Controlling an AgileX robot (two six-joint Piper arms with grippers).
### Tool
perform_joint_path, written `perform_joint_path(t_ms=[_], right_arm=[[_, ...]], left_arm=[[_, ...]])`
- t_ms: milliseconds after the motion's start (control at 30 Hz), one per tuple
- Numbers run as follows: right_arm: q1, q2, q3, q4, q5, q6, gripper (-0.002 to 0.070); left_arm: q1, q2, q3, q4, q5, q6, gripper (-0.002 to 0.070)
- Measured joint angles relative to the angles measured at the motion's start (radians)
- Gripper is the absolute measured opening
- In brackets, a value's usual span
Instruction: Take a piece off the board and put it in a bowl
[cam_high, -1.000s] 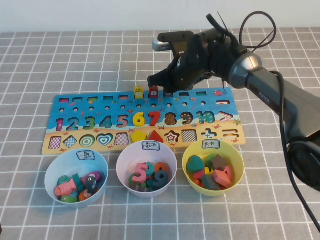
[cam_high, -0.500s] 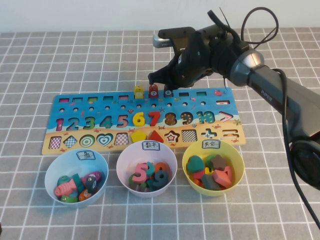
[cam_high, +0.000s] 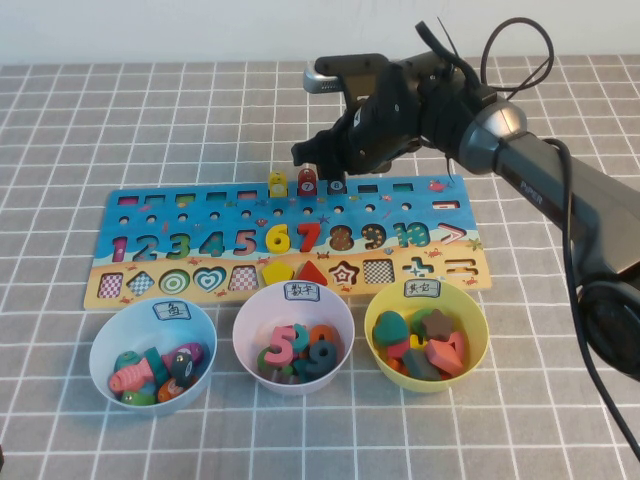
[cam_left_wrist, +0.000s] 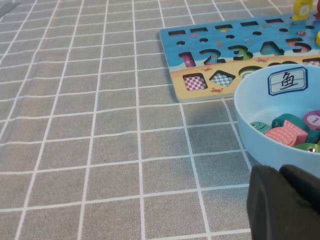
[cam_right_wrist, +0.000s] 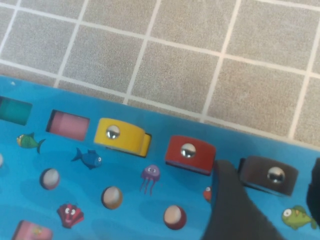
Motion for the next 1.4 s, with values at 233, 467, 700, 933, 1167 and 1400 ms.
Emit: perform_joint_path(t_ms=[233,467,700,933,1167,1400], right_arm=[[0.000,0.000,0.000,-0.019,-0.005,0.000,0.0291],[0.000,0.016,0.000,-0.019,-0.005,0.000,0.0286],[0.000,0.018,0.000,-0.019,-0.005,0.000,0.0285],[0.000,0.018,0.000,-0.019,-0.005,0.000,0.0284],[0.000,0.018,0.000,-0.019,-0.005,0.000,0.0285],[0.000,0.018,0.000,-0.019,-0.005,0.000,0.0285]], left_arm=[[0.000,0.000,0.000,0.000,0.000,0.000,0.0000],[0.000,0.000,0.000,0.000,0.000,0.000,0.0000],[0.000,0.000,0.000,0.000,0.000,0.000,-0.0001],[0.000,0.000,0.000,0.000,0.000,0.000,-0.0001],[0.000,0.000,0.000,0.000,0.000,0.000,-0.0001],[0.000,0.000,0.000,0.000,0.000,0.000,-0.0001]])
